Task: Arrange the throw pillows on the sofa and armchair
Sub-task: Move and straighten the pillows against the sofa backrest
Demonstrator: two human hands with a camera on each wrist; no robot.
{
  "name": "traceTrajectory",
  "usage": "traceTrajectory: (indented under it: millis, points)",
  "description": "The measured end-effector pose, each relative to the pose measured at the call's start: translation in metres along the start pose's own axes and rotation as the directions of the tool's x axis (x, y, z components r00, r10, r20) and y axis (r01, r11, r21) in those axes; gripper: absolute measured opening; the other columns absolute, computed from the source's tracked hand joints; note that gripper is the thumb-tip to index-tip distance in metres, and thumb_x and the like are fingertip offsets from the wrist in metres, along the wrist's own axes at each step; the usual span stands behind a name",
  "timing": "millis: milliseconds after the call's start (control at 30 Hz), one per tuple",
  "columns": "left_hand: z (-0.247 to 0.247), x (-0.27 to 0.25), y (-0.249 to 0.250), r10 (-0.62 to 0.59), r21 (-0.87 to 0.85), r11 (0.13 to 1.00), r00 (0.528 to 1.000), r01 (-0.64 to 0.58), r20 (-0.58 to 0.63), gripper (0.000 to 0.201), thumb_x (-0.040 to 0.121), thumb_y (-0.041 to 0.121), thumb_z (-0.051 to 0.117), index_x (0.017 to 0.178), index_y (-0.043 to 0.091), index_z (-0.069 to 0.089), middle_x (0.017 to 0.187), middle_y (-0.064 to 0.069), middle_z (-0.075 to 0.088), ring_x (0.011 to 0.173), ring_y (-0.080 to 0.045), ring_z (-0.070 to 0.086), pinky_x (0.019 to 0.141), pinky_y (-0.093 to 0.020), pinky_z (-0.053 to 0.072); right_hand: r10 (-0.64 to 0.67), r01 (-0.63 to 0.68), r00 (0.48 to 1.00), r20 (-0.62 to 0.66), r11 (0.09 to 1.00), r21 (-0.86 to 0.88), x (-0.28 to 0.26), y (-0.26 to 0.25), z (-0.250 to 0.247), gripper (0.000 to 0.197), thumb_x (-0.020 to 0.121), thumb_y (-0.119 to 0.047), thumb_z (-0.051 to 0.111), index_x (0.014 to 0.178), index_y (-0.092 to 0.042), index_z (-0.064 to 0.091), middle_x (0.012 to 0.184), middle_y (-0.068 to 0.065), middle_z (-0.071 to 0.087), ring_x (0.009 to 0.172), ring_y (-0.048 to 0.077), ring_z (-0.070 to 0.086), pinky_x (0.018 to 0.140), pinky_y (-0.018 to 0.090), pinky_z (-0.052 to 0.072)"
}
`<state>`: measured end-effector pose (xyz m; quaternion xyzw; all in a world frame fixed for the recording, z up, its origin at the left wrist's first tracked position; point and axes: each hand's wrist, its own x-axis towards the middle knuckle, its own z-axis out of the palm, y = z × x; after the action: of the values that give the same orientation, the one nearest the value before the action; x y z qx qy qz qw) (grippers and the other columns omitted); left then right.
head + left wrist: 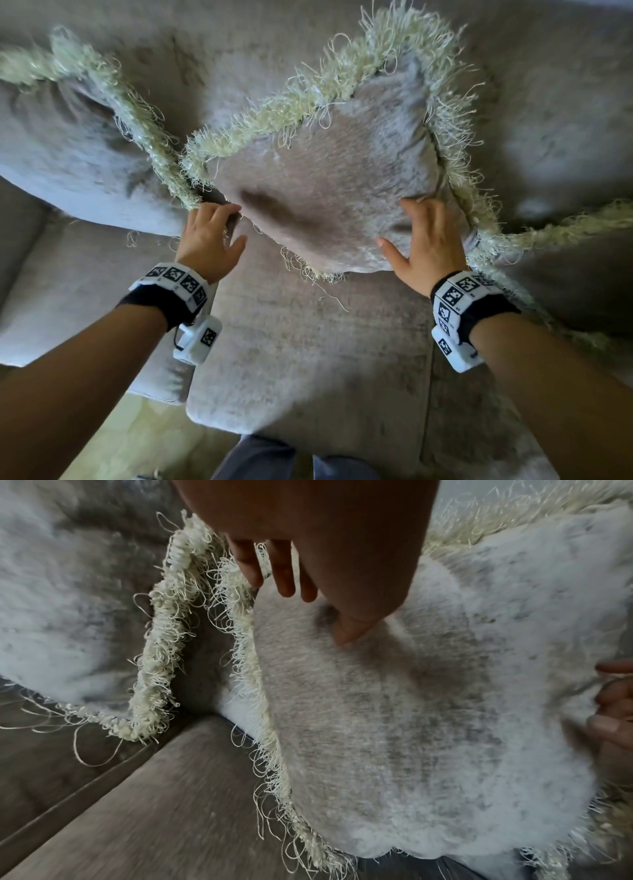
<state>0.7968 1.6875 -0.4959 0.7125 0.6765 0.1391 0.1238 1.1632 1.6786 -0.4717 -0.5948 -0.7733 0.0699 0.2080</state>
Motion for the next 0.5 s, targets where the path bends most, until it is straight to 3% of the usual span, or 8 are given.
traceTrajectory:
  millis: [133, 300, 500]
  points:
    - [-0.011, 0.000, 0.002, -0.047, 0.003, 0.999, 0.997, 0.047, 0.060, 0.054, 0.079, 0.034, 0.071, 0.127, 0.015, 0.057, 0.117, -0.012, 0.054, 0.109, -0.035, 0.048, 0.090, -0.048, 0.043, -0.004, 0.005, 0.992, 0.129, 1.000, -0.008, 0.006, -0.011, -0.016, 0.056, 0.085, -0.038, 0.069, 0.126, -0.006, 0.051, 0.110, 0.017, 0.055, 0.097, 0.036, 0.056, 0.078, 0.044, 0.051]
    - [-0.010, 0.001, -0.008, -0.050, -0.064, 0.996, 0.996, 0.055, 0.079, 0.055, 0.077, 0.032, 0.075, 0.126, 0.017, 0.058, 0.116, -0.011, 0.054, 0.106, -0.034, 0.052, 0.091, -0.049, 0.045, 0.005, 0.000, 0.965, 0.262, 1.000, -0.018, 0.005, -0.043, -0.012, 0.048, 0.087, -0.046, 0.058, 0.123, -0.014, 0.055, 0.108, 0.007, 0.056, 0.097, 0.028, 0.057, 0.071, 0.033, 0.047]
    - [-0.025, 0.002, -0.071, -0.068, -0.114, 0.990, 0.983, 0.088, 0.170, 0.054, 0.081, 0.039, 0.068, 0.130, 0.022, 0.053, 0.123, -0.006, 0.054, 0.114, -0.029, 0.050, 0.097, -0.047, 0.042, 0.093, -0.083, 0.934, 0.345, 0.996, -0.045, 0.023, -0.117, 0.020, 0.042, 0.088, -0.036, 0.065, 0.125, -0.017, 0.057, 0.111, 0.004, 0.056, 0.098, 0.024, 0.058, 0.073, 0.028, 0.038]
